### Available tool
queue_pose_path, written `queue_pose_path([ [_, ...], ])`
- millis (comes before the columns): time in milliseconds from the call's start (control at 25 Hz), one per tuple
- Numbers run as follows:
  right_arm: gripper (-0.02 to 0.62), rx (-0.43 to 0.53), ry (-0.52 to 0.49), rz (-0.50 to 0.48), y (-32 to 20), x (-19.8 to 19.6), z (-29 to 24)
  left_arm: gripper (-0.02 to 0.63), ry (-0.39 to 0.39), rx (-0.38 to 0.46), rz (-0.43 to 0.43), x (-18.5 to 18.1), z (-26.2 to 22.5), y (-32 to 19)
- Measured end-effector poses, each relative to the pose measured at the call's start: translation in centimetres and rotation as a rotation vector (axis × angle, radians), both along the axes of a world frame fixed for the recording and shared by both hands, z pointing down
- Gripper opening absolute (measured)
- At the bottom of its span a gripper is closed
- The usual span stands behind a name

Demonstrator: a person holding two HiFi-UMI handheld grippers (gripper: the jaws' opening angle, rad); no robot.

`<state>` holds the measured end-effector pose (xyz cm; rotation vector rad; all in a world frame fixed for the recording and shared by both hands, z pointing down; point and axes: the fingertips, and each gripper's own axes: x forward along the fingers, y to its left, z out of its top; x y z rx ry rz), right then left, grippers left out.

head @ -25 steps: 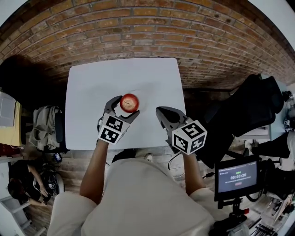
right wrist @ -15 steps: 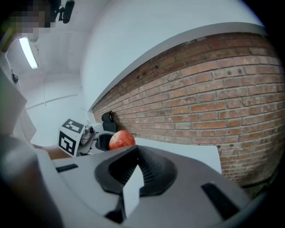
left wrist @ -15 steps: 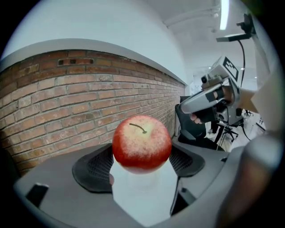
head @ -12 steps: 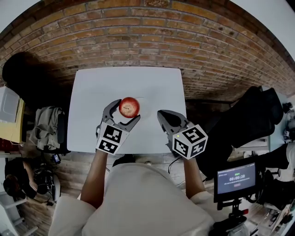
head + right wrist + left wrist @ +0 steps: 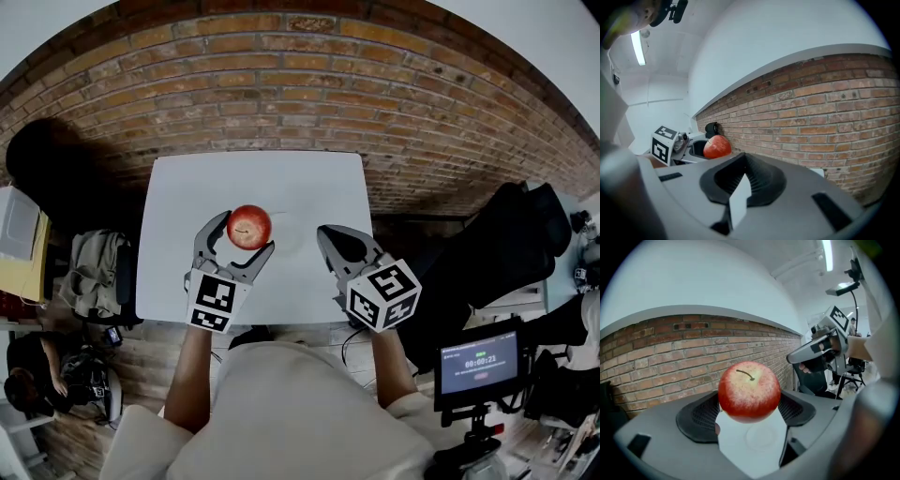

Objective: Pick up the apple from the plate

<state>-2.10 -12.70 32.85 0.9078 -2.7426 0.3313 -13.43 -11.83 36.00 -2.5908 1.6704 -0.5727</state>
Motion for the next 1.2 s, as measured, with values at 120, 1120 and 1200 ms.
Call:
queue_pose_path([
  [120, 0.003, 0.017, 0.013, 0.020, -0.5, 0.0, -0.3, 0.394, -0.022, 0.044, 0.006, -0.1, -0.7, 0.1],
  [1120, 0.002, 0.062, 0.043, 0.013, -0.2, -0.5, -1.2, 0.394, 0.007, 0.084, -0.010, -0.5, -2.4, 0.9],
  [1200, 0.002, 0.060, 0.045, 0.013, -0.2, -0.5, -1.1, 0.394, 0.007, 0.082, -0.008, -0.5, -2.4, 0.9],
])
